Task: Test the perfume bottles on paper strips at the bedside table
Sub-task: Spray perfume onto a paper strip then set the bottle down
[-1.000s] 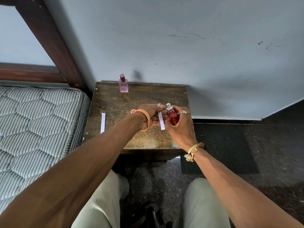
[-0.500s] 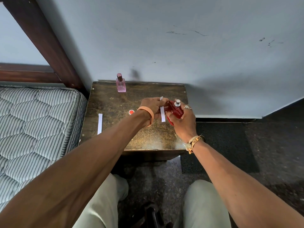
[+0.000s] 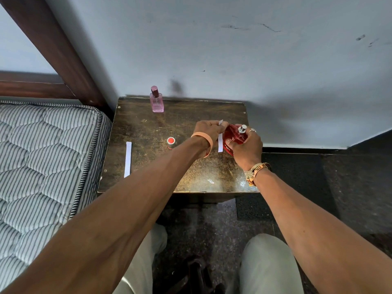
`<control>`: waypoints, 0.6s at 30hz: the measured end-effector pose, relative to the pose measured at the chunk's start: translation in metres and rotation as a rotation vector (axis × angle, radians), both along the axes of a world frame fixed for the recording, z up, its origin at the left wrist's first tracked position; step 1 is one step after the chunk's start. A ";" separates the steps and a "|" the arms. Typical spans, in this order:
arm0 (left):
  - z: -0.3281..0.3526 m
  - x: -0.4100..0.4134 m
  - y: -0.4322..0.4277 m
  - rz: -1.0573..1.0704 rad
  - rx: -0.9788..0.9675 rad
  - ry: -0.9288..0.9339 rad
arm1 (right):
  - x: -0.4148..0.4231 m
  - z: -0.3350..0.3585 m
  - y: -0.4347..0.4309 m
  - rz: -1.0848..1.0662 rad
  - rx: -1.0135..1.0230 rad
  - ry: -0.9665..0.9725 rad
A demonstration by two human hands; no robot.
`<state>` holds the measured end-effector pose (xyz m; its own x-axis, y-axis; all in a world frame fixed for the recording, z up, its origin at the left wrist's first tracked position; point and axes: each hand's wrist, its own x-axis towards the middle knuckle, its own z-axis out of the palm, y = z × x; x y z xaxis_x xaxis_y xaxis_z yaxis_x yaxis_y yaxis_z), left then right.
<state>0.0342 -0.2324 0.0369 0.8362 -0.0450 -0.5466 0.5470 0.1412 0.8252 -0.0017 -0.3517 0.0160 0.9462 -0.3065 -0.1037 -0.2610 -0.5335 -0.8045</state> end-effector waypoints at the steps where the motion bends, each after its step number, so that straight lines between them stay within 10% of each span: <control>1: -0.001 0.000 0.001 0.002 0.000 -0.002 | 0.001 0.000 0.001 -0.003 -0.002 -0.005; 18: -0.002 -0.022 0.033 0.059 -0.114 0.112 | -0.015 0.016 0.009 -0.030 -0.153 -0.057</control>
